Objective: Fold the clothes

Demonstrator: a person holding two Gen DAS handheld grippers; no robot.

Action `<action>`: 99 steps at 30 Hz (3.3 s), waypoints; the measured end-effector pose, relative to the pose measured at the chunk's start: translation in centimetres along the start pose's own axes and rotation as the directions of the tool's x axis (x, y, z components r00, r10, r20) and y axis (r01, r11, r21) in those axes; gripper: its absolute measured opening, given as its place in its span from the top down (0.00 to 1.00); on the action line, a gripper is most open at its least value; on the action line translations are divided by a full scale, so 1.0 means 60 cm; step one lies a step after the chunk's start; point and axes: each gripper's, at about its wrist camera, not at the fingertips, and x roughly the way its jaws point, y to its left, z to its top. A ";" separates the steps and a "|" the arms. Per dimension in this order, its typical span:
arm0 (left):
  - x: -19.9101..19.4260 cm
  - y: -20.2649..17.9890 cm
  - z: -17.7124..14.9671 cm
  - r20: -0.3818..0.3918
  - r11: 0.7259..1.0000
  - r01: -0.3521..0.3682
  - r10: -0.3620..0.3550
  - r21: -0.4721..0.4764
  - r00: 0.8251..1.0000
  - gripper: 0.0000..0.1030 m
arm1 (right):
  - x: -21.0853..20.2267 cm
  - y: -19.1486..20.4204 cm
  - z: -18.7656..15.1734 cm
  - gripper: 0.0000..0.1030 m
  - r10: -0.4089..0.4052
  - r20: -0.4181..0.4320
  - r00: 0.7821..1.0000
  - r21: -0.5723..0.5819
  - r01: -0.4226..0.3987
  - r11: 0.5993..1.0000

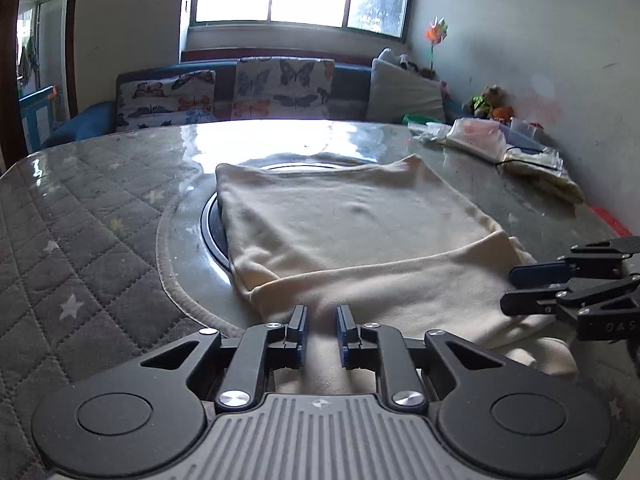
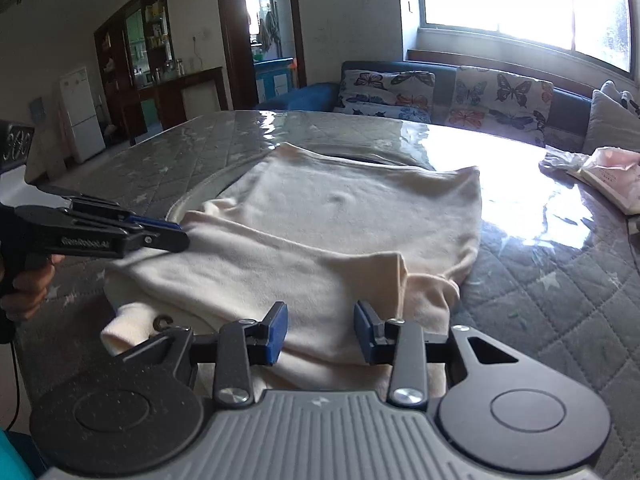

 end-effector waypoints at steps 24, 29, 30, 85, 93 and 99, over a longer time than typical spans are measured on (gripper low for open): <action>-0.088 -0.091 -0.078 -0.040 0.872 0.135 -0.132 0.471 0.990 0.44 | -0.096 0.033 -0.052 0.50 -0.049 -0.052 0.997 -0.231 0.036 0.972; -0.075 -0.101 -0.090 -0.017 0.840 0.096 -0.103 0.534 0.995 0.44 | -0.092 0.049 -0.068 0.47 -0.059 -0.064 0.996 -0.287 0.038 0.957; -0.074 -0.102 -0.092 -0.009 0.837 0.090 -0.101 0.540 0.995 0.45 | -0.090 0.053 -0.070 0.46 -0.062 -0.062 0.996 -0.300 0.041 0.953; -0.040 -0.042 -0.051 0.012 0.867 0.085 -0.104 0.491 0.995 0.88 | 0.004 0.026 0.016 0.84 0.110 -0.094 0.989 -0.322 -0.135 0.937; -0.080 -0.038 -0.038 0.031 0.881 0.109 -0.139 0.460 0.990 0.90 | -0.032 0.039 0.018 0.89 0.120 -0.051 0.991 -0.347 -0.131 0.929; -0.149 -0.048 -0.052 0.005 0.872 0.168 -0.192 0.459 0.981 0.90 | -0.092 0.063 0.007 0.89 0.159 -0.083 0.984 -0.375 -0.178 0.910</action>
